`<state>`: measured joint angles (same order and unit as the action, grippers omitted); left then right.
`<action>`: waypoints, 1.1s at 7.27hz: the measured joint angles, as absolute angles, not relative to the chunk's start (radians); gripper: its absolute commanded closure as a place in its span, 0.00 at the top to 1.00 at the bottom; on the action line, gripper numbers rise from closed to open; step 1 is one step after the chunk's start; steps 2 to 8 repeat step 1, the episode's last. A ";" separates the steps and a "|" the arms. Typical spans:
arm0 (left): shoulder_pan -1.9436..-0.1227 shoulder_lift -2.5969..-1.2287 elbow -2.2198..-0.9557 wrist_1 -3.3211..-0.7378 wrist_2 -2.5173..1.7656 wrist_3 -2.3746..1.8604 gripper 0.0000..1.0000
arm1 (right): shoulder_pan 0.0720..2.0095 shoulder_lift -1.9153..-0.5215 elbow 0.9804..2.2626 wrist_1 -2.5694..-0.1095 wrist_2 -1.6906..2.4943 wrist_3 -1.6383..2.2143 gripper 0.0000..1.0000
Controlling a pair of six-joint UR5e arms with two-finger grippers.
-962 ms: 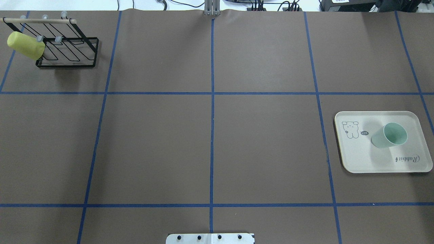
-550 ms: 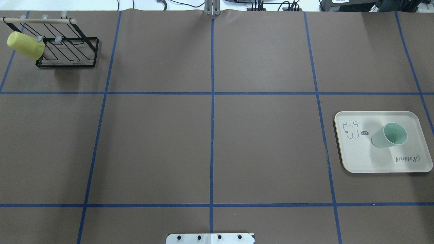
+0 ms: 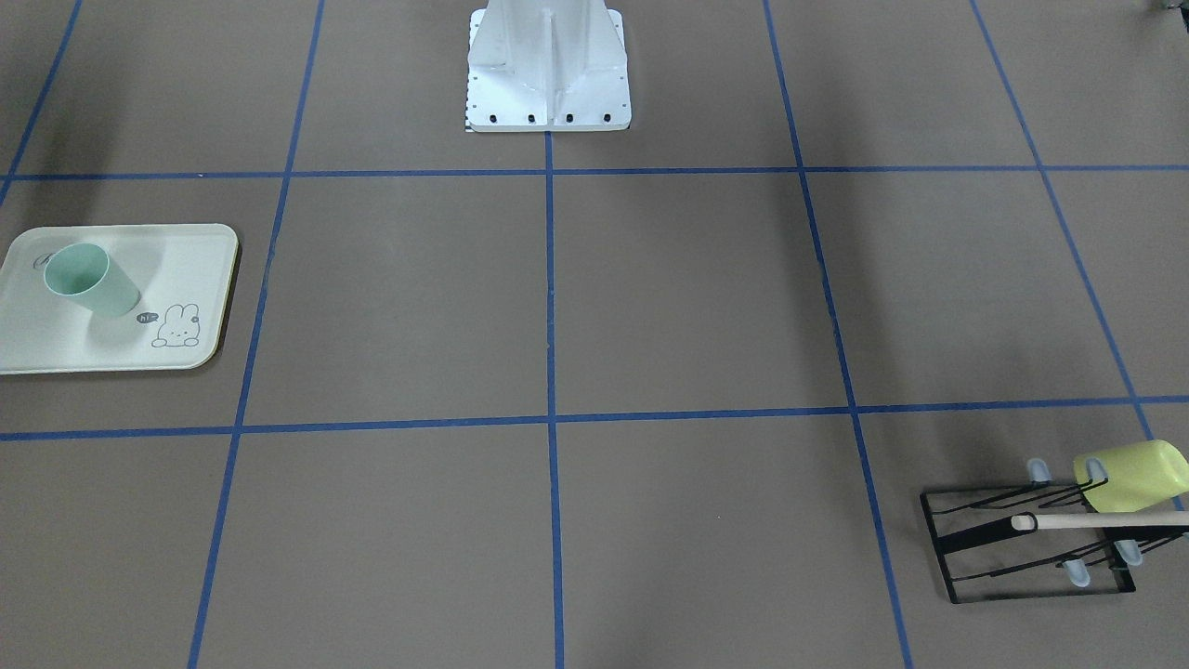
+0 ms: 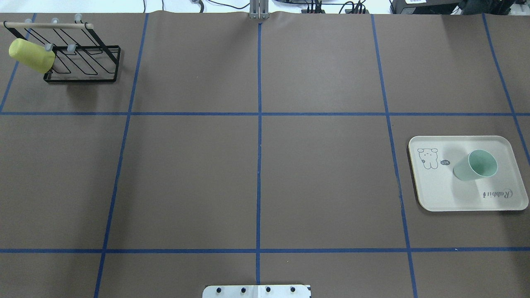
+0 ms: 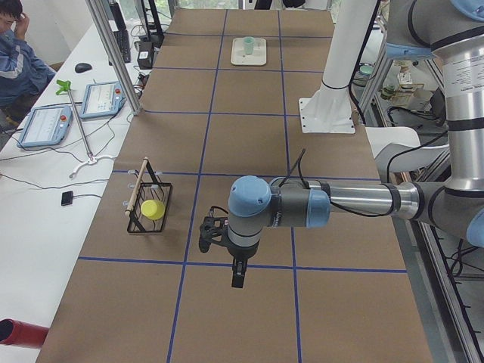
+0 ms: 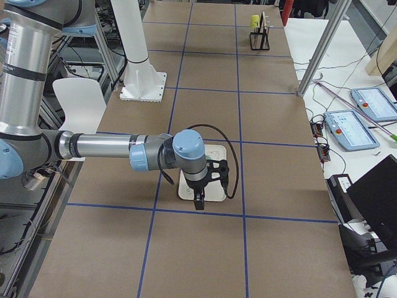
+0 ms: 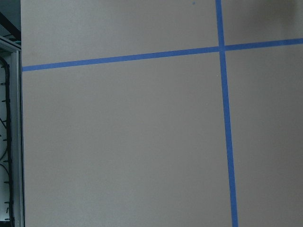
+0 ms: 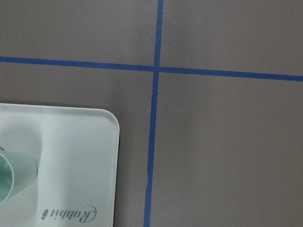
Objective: Left arm grabs green cup and hands to right arm on tray
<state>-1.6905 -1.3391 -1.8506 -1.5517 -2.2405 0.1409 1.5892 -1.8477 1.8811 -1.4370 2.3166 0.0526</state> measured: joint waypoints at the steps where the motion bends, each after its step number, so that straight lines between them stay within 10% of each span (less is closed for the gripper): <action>1: -1.690 -1.339 -1.853 -1.551 -2.241 0.140 1.00 | 1.589 -1.848 1.883 -1.436 2.318 0.052 1.00; 8: -1.690 -1.339 -1.853 -1.551 -2.241 0.140 1.00 | 1.589 -1.848 1.883 -1.436 2.318 0.052 1.00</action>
